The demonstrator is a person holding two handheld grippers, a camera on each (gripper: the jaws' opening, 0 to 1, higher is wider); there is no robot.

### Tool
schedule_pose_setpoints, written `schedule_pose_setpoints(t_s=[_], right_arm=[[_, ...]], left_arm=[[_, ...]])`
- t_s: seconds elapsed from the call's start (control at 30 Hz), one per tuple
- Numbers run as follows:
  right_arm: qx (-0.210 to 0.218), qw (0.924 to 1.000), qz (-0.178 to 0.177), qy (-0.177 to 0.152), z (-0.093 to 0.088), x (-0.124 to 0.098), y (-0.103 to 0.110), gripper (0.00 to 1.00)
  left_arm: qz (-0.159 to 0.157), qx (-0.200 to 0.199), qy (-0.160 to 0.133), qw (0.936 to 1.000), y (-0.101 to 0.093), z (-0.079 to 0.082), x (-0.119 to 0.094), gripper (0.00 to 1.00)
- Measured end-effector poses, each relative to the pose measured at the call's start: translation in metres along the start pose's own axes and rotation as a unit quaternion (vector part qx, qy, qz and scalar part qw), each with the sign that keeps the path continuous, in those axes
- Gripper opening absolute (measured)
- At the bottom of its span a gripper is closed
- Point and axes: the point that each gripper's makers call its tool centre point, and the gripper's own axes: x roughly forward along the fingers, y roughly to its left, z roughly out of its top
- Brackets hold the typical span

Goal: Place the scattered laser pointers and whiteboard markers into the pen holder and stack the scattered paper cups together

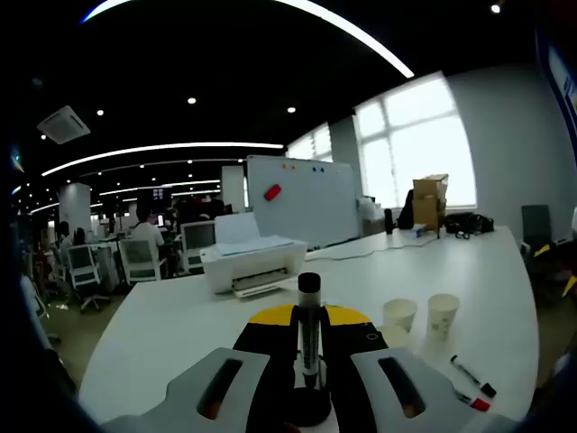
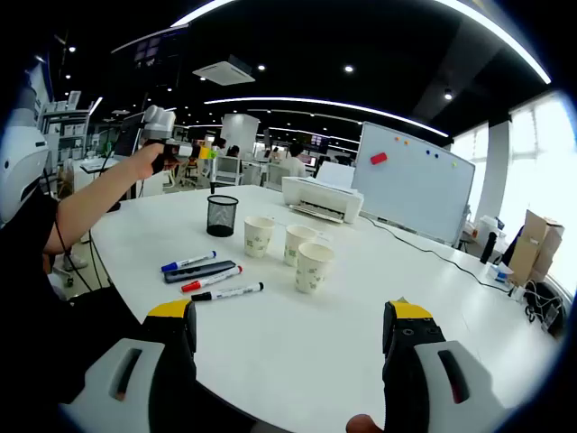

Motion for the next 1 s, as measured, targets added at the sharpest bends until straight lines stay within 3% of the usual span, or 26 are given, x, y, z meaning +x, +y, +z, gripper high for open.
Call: schedule_pose_setpoints(t_s=[1.0], right_arm=[[-0.002, 1.0, 0.001, 0.009, -0.004, 0.003, 0.0, 0.8]], left_arm=[[0.018, -0.02, 0.024, 0.9994, 0.02, -0.041, 0.01, 0.15]])
